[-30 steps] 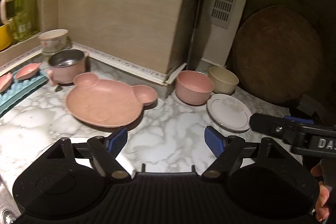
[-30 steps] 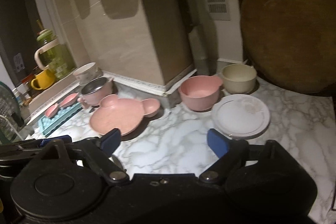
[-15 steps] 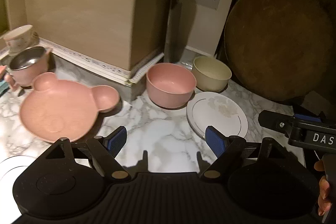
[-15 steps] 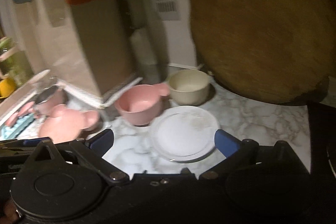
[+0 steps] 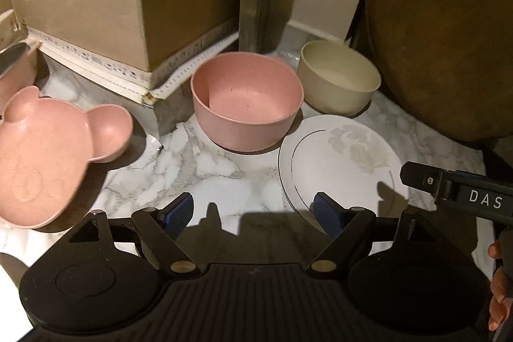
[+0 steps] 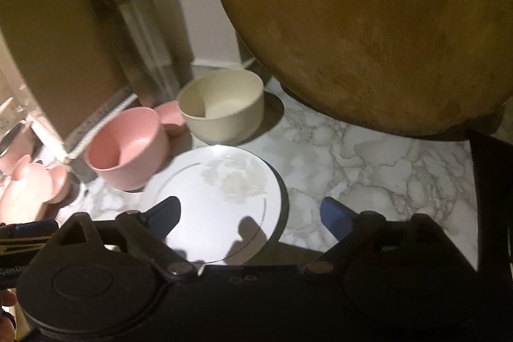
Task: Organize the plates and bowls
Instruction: 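Close both grippers on the floral white plate's rim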
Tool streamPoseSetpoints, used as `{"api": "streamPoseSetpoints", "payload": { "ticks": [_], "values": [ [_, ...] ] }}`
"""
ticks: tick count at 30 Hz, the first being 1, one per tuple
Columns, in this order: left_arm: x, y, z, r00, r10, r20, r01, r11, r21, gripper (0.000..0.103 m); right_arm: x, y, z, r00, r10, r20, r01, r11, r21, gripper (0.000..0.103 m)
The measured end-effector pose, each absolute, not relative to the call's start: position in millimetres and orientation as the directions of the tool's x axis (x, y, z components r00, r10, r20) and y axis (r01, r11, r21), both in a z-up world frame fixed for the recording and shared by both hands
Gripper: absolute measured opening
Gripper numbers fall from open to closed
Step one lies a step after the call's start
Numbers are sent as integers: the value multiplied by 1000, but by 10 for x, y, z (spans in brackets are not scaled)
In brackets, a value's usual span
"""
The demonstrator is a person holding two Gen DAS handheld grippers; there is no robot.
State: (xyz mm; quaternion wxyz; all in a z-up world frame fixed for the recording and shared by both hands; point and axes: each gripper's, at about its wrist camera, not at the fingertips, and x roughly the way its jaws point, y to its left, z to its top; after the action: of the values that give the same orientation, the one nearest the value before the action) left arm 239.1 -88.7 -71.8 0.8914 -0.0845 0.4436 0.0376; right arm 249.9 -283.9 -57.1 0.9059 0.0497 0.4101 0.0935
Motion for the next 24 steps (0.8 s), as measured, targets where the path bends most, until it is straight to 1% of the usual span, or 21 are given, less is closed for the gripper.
{"api": "streamPoseSetpoints", "payload": {
  "ticks": [6,12,14,16,18,20,22,24],
  "values": [
    [2609,-968,-847,584,8,-812,-157,982,-104,82,2782,-2929,-759,584,208,-785,-115,978,173,77],
    [2694,-1025,-927,585,-19,-811,-149,980,-131,82,2993,-2971,-884,539,228,-811,-128,974,189,63],
    [2718,-1042,-938,586,-25,-810,-150,979,-138,81,3040,-2982,-905,526,247,-814,-136,969,206,53],
    [2740,-1059,-943,593,-28,-805,-148,979,-143,81,3086,-2999,-928,513,261,-817,-142,965,220,48],
    [2753,-1063,-941,600,-36,-799,-139,979,-148,73,3125,-3006,-942,506,266,-821,-145,964,223,45],
    [2779,-1051,-954,597,-48,-801,-138,977,-161,64,3167,-3017,-954,499,271,-823,-145,962,229,37],
    [2782,-1031,-976,595,-60,-802,-142,974,-178,59,3204,-3033,-966,490,285,-824,-145,959,245,33],
    [2789,-1014,-1008,588,-78,-805,-140,971,-196,49,3221,-3046,-971,485,294,-824,-146,956,255,30]
  ]
}}
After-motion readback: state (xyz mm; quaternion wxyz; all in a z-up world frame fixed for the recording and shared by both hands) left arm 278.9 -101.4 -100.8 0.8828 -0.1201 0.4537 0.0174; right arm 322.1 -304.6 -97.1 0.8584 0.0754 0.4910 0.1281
